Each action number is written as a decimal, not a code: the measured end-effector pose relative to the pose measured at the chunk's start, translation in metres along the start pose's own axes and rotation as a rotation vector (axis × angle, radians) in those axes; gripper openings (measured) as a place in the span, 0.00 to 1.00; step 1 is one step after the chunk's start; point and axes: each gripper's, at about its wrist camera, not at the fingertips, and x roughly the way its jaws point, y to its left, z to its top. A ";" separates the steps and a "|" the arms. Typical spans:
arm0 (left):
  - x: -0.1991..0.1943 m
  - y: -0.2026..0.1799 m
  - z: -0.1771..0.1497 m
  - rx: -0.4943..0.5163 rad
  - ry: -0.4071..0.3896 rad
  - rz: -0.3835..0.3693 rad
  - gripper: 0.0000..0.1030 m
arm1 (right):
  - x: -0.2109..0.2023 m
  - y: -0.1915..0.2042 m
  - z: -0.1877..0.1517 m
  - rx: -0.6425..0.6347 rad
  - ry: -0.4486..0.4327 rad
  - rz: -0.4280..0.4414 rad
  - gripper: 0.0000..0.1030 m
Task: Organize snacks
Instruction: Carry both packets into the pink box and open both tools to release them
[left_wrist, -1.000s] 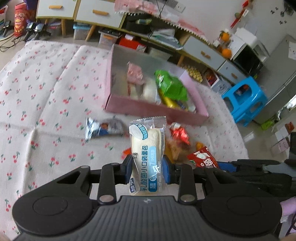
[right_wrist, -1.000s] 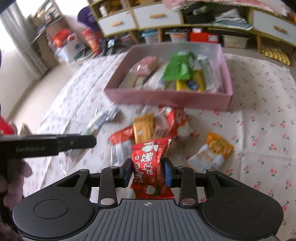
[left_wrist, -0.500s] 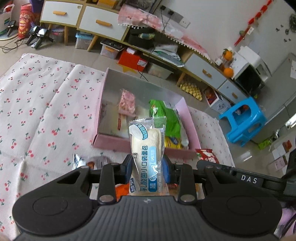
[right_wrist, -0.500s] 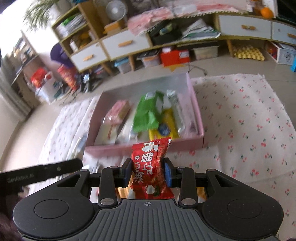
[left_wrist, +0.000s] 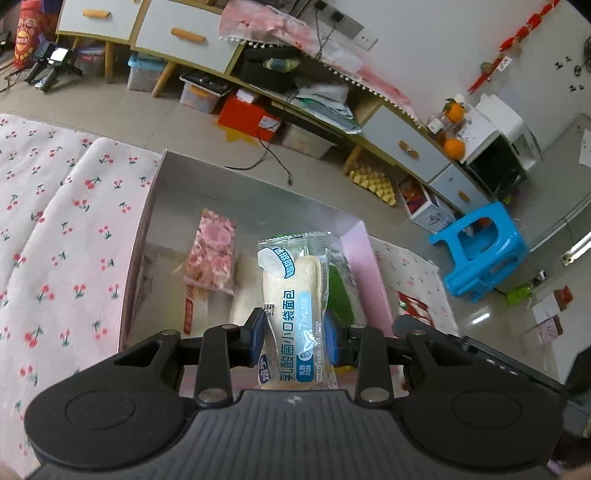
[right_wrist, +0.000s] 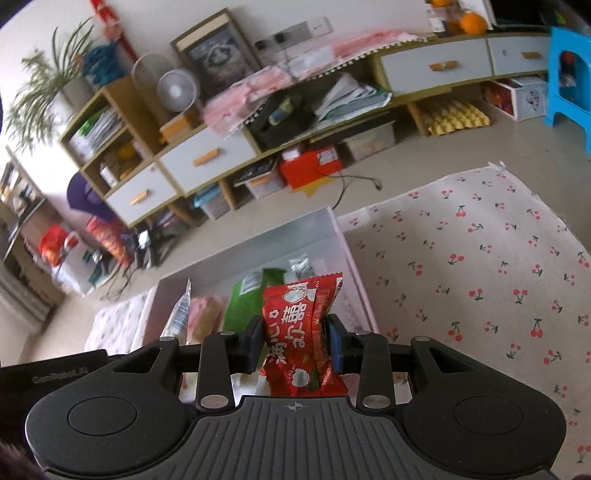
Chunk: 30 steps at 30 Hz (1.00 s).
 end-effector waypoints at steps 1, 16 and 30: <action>0.002 0.000 0.000 0.002 -0.003 0.006 0.29 | 0.003 -0.002 0.000 0.009 -0.004 0.003 0.33; 0.015 0.013 0.007 0.033 -0.067 0.176 0.29 | 0.025 0.001 -0.008 -0.013 -0.007 -0.020 0.34; 0.013 0.004 0.005 0.113 -0.122 0.199 0.61 | 0.023 -0.001 -0.006 0.021 -0.015 0.002 0.59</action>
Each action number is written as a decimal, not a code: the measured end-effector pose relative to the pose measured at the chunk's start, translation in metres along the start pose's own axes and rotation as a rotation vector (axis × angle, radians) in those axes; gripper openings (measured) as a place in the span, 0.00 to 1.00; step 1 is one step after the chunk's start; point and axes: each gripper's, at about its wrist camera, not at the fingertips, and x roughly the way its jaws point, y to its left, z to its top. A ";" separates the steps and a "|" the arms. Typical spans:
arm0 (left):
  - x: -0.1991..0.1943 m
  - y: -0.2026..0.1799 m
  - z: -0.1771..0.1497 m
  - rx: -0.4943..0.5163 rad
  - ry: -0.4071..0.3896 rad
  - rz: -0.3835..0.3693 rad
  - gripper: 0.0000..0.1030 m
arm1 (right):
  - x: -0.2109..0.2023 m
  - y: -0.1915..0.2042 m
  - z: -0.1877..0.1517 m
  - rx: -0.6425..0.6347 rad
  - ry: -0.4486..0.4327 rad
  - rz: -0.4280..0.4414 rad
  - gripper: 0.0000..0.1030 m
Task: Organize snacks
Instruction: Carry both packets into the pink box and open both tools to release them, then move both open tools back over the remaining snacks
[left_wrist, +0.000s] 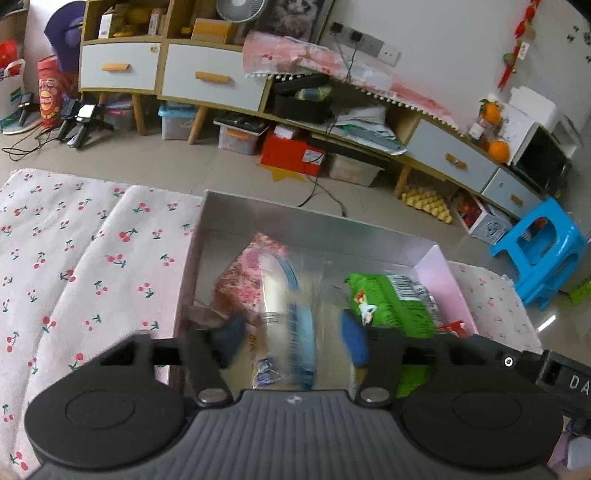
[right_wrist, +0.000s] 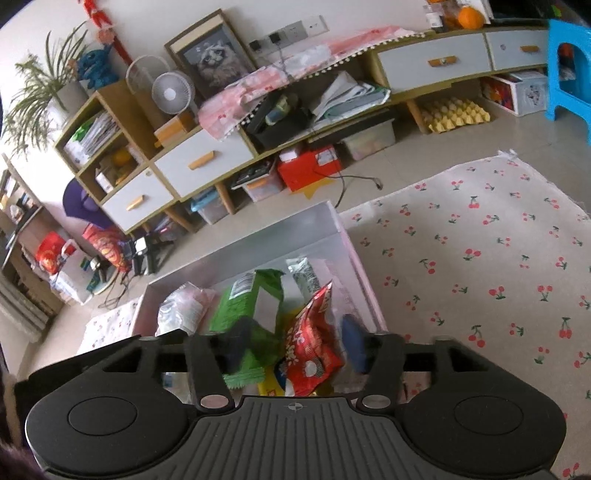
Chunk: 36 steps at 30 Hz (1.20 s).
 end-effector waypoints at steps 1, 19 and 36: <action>-0.002 -0.001 0.001 0.002 -0.009 0.005 0.62 | -0.001 -0.002 0.001 0.010 -0.001 0.000 0.61; -0.042 -0.012 0.003 0.089 0.013 0.012 0.88 | -0.032 -0.004 0.010 -0.038 0.047 -0.037 0.75; -0.080 -0.003 -0.027 0.121 0.044 0.046 0.98 | -0.069 -0.009 -0.009 -0.160 0.141 -0.174 0.81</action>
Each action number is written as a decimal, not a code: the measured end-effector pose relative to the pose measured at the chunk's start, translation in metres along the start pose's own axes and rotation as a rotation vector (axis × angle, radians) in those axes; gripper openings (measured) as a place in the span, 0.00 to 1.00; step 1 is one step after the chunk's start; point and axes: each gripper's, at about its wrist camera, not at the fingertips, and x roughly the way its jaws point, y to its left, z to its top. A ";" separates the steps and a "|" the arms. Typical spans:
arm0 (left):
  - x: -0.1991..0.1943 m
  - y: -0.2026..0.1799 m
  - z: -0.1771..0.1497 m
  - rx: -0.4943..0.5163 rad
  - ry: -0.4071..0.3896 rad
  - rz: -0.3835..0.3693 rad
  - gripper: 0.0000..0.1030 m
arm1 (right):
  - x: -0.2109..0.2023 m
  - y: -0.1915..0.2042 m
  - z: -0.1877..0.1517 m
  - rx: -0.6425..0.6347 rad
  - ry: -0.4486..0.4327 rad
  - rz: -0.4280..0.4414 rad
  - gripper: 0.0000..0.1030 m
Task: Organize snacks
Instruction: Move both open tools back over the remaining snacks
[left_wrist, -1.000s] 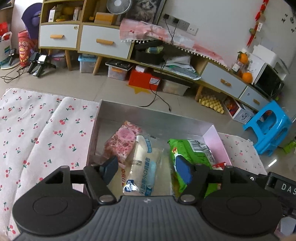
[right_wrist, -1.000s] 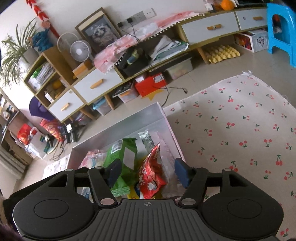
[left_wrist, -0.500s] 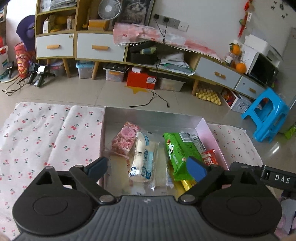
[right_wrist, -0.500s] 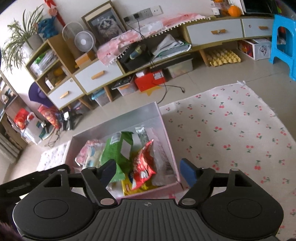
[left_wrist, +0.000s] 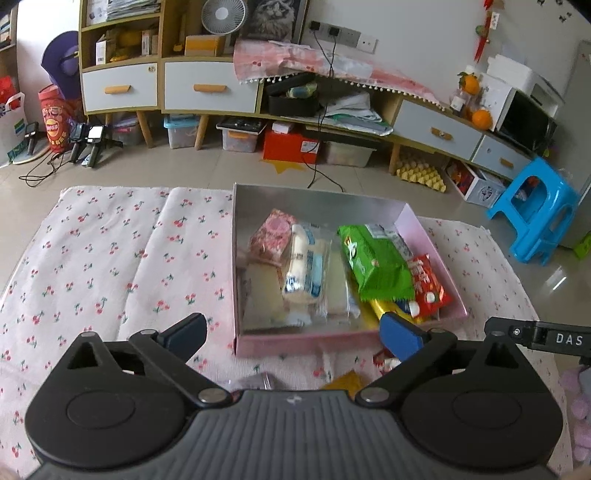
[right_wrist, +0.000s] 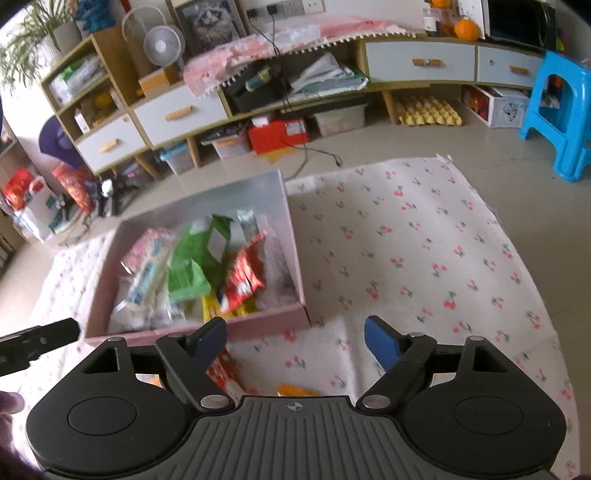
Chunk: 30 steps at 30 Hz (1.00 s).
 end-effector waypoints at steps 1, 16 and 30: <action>-0.002 0.001 -0.004 0.000 -0.002 -0.007 0.98 | -0.001 0.000 -0.002 -0.006 0.006 -0.009 0.81; -0.002 0.016 -0.047 0.141 0.010 -0.010 0.98 | -0.005 0.017 -0.038 -0.210 0.028 -0.016 0.82; 0.024 0.045 -0.067 0.359 -0.022 -0.026 0.92 | 0.024 0.021 -0.055 -0.244 0.060 0.124 0.82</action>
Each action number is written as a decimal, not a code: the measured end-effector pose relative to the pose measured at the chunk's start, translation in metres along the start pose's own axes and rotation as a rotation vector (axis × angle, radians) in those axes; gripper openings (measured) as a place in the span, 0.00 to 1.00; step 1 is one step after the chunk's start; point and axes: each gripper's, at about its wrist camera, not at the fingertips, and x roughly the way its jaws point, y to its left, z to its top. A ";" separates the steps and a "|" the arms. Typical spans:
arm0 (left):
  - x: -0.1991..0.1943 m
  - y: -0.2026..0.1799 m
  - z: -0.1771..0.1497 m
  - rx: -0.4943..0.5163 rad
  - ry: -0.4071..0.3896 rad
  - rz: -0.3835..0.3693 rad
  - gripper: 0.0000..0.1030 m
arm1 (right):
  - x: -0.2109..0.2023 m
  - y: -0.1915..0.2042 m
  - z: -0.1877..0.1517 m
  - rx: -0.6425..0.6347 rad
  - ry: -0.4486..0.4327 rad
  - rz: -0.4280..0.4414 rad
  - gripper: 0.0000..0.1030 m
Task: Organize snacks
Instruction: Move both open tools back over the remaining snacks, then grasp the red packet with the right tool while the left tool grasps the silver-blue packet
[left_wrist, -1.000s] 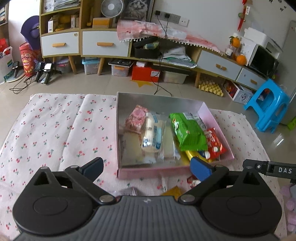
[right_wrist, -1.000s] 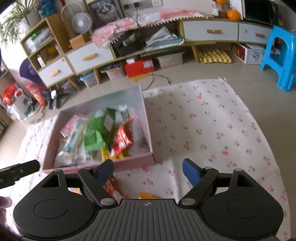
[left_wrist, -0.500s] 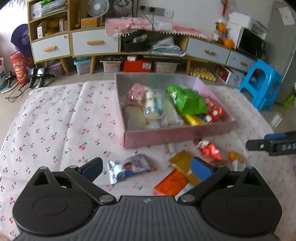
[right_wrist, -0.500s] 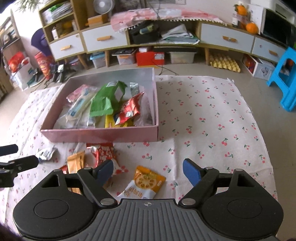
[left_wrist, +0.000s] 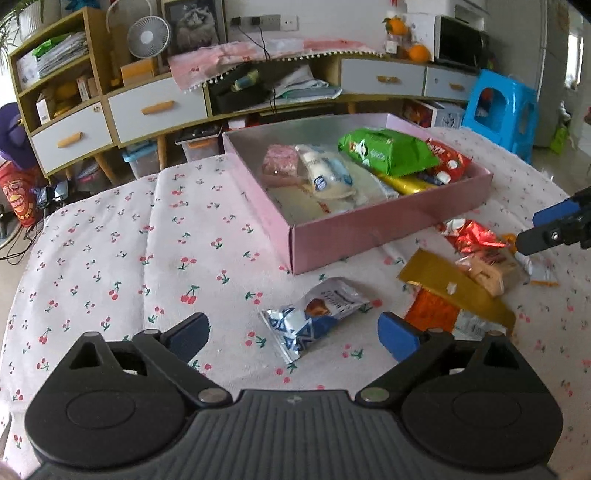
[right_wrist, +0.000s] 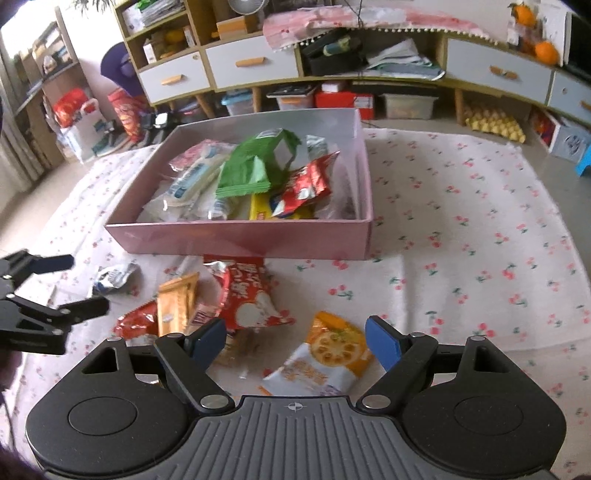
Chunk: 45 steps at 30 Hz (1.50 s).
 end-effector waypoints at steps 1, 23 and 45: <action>0.002 0.001 -0.001 0.005 0.003 -0.005 0.92 | 0.001 0.001 0.000 -0.001 -0.001 0.012 0.82; 0.016 0.005 0.005 0.024 0.016 -0.060 0.69 | 0.029 0.017 0.009 0.095 0.032 0.204 0.82; 0.013 -0.008 0.019 -0.004 0.100 -0.073 0.30 | 0.036 0.022 0.016 0.146 0.024 0.072 0.43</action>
